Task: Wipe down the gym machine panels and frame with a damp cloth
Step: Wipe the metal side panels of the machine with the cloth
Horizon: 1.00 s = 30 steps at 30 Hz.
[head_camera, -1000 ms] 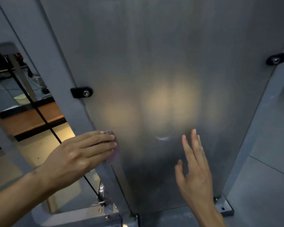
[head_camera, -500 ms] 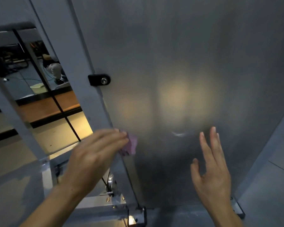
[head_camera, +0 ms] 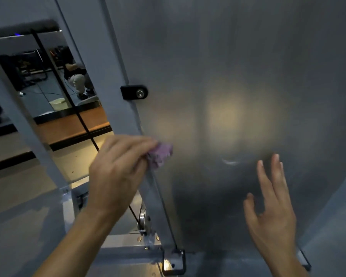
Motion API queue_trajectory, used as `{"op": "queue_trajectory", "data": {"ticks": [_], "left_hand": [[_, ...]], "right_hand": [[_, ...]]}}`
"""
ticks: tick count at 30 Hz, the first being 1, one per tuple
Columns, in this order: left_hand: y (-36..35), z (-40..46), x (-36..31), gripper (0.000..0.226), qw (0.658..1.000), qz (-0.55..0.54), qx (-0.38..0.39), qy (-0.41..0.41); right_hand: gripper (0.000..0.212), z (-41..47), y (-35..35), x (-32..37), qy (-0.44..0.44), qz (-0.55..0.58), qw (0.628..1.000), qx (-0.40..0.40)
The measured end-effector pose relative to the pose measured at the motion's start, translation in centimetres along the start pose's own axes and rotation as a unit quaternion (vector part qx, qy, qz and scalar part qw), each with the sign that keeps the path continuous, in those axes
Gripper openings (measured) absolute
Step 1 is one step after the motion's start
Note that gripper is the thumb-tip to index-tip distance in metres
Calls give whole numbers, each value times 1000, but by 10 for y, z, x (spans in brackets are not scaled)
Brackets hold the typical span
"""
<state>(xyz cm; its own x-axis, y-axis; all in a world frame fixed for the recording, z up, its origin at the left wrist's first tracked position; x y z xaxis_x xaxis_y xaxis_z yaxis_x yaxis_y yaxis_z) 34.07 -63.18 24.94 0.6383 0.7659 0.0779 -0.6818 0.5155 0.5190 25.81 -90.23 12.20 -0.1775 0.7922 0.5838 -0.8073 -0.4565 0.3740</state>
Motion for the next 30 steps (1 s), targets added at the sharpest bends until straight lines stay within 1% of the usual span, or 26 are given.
{"op": "queue_trajectory", "data": {"ticks": [2,3,5,7,9,10,12,15,17,18,22,24,26,29,30], "left_hand": [[8,17,4,21,998,-18,-56,28],[7,17,4,21,997,-28,-66,43],[-1,2,0,22,995,-47,-48,75],[-14,-26,-7,28,991,-59,-2,124],[-21,-47,-13,34,979,-84,37,183],[-21,-47,-14,34,972,-103,33,207],[-14,-31,-14,32,960,-144,-13,238],[-2,10,-9,20,948,-185,-108,234],[-3,18,-9,20,944,-187,-137,236],[-8,13,-10,20,944,-184,-129,243],[-26,-34,-24,33,952,-154,-37,263],[-25,-39,-26,26,953,-163,-20,253],[-18,-24,-23,19,958,-163,-36,235],[-11,-5,-19,20,957,-173,-74,221],[-13,-6,-20,20,958,-169,-71,223]], "right_hand": [[71,-1,1,0,-2,-1,1000,-3],[71,-1,1,0,-1,-1,1000,-5],[70,-1,0,-2,9,-3,1000,-4],[69,-1,-1,-4,16,-4,1000,-1],[67,-1,-1,-4,15,-5,1000,-5],[66,-1,-1,-4,16,-3,1000,-8],[67,-1,-2,-3,18,-1,1000,-9],[68,-2,-4,-2,15,-4,1000,-15],[69,-3,-6,-1,8,-7,1000,-23],[69,-3,-7,-1,8,-10,1000,-24],[71,-2,-8,-2,15,-15,1000,-23],[72,-3,-8,-2,15,-13,1000,-22],[72,-3,-8,-1,6,-9,1000,-22],[72,-4,-9,1,-1,-9,1000,-17],[72,-4,-9,1,0,-10,1000,-17]]}}
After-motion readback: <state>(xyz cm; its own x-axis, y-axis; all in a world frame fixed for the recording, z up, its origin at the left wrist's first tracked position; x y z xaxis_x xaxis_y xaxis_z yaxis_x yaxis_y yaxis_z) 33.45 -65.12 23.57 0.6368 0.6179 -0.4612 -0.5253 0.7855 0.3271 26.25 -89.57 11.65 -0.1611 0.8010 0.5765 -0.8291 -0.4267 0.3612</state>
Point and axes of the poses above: each hand's wrist, its own z-axis towards the middle knuckle, its own y-axis out of the back of the hand, x = y × z, the point moved 1 cm from there along z, towards the middle knuckle, and after that the axes turned 5 degrees about z, right-handed, at the moved point
